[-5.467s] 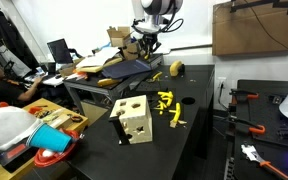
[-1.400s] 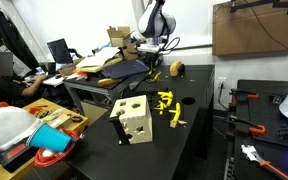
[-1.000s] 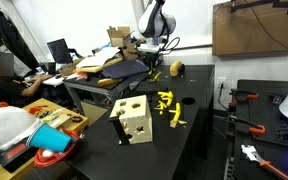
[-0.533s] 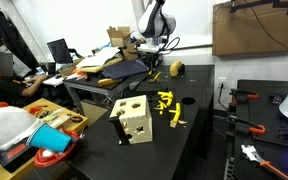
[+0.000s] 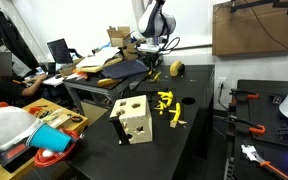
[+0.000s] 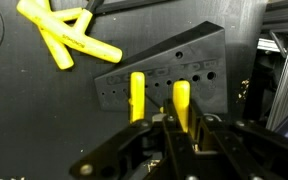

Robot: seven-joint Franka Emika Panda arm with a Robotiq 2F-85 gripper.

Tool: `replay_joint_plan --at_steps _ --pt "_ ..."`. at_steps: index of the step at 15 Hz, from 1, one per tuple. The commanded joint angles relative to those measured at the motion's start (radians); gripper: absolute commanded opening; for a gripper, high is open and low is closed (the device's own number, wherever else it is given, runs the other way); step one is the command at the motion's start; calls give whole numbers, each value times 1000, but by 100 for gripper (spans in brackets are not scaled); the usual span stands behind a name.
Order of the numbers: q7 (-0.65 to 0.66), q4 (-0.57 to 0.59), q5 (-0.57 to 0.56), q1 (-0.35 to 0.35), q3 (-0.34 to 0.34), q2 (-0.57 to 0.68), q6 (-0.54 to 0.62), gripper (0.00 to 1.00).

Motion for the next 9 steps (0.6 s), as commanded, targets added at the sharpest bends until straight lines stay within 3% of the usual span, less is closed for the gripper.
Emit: replay_joint_plan --at_steps 1,9 --pt "-26 -22 17 -6 3 -40 -29 4" --pt "-29 -31 18 -3 7 -61 -49 4"
